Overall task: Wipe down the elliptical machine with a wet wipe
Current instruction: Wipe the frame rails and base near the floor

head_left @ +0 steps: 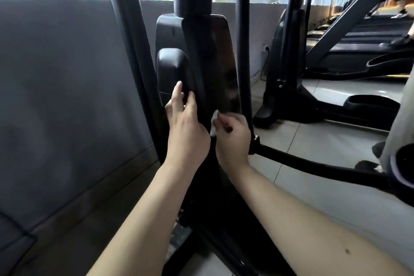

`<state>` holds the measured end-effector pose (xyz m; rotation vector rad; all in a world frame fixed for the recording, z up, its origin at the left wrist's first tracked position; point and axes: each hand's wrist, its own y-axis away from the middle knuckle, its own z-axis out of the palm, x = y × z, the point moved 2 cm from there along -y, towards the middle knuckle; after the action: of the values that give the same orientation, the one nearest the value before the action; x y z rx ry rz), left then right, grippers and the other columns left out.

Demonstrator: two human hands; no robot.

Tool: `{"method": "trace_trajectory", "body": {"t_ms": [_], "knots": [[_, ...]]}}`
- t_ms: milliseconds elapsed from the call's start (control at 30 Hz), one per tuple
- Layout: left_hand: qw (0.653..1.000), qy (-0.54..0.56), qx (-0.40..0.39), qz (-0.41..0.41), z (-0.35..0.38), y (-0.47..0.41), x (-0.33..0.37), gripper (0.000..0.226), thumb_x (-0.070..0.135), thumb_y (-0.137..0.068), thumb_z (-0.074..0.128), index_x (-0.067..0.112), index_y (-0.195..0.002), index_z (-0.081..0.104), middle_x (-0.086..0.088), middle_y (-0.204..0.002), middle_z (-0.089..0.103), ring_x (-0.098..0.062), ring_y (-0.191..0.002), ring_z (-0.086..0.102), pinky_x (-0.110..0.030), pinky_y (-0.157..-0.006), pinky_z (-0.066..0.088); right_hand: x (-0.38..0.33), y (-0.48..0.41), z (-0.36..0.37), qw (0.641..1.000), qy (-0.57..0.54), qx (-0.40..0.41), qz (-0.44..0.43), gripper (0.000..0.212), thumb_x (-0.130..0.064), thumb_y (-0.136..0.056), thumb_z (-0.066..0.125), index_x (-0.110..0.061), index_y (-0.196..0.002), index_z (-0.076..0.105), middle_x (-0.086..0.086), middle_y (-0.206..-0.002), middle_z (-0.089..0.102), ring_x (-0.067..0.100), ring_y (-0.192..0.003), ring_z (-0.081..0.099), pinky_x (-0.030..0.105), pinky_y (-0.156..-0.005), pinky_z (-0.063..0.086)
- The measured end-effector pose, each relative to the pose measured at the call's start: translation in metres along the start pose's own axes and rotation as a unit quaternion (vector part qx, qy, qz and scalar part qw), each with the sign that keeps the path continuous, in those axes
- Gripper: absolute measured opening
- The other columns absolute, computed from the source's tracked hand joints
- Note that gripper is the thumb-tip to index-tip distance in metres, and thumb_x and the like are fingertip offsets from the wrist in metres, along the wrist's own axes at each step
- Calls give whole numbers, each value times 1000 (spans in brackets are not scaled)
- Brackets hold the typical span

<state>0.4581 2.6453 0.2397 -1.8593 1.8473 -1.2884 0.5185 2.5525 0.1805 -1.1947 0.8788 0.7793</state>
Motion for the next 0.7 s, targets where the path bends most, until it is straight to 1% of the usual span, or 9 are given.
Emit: {"method": "trace_trajectory", "body": {"t_ms": [100,233,300,367,433,500,567,633,700], "knots": [[1000,-11,-16,-5,1,6,1,71,-19,-83,36,-1,-151,38,-6,-168,3,-22,-146,15,14,-86,13,27,12,-4,997,-29,-2,65,20,-13,-98,68,-9,-80,74,18,-106,64,4,-79,68,12,-77,51],[999,-8,-34,-20,0,9,-1,70,-20,-85,36,-1,-152,37,-6,-168,4,-20,-148,18,10,-99,8,0,0,2,997,-45,34,44,12,-5,-97,66,1,-100,75,12,-115,62,-20,-82,58,-1,-73,41],[999,6,-40,-25,-3,7,-3,70,-19,-86,36,1,-154,36,-4,-168,5,-19,-149,22,-16,-121,19,-20,-12,10,996,-76,37,-8,11,-1,-95,68,6,-101,73,14,-112,60,-15,-74,61,2,-70,44],[998,26,-52,-37,-6,6,-5,71,-17,-88,35,4,-155,34,0,-168,7,-20,-149,28,-39,-121,32,-36,-19,16,995,-88,20,-44,10,2,-93,69,8,-101,73,14,-113,59,-7,-71,63,6,-70,48],[996,43,-58,-49,-8,4,-6,72,-15,-88,34,8,-156,33,3,-168,8,-27,-149,31,-44,-120,34,-42,-20,16,995,-82,2,-64,8,4,-92,70,5,-98,73,11,-112,58,-7,-72,63,7,-71,48],[995,45,-61,-61,-9,5,-3,72,-14,-89,35,10,-156,33,3,-169,9,-28,-150,30,-43,-121,32,-39,-14,11,995,-59,-26,-83,1,2,-91,70,2,-92,71,5,-107,56,-6,-69,62,6,-67,46],[995,24,-65,-70,-8,7,0,70,-14,-91,35,9,-156,34,2,-169,10,-21,-153,22,-25,-122,23,-30,-5,6,993,-49,-65,-83,8,-2,-92,71,-1,-85,66,1,-104,52,2,-62,62,11,-64,48],[995,4,-71,-72,-8,10,4,68,-14,-91,35,8,-155,36,0,-170,8,-15,-154,12,-5,-110,10,-11,6,0,994,-44,-88,-52,16,-5,-94,71,-7,-80,62,1,-103,53,9,-61,63,18,-66,52],[994,1,-81,-69,-6,13,8,67,-14,-90,35,7,-153,38,0,-170,5,-13,-153,9,0,-102,8,9,15,-10,995,-20,-95,-11,19,-4,-93,70,-10,-76,63,3,-102,56,12,-63,64,16,-72,52]]}}
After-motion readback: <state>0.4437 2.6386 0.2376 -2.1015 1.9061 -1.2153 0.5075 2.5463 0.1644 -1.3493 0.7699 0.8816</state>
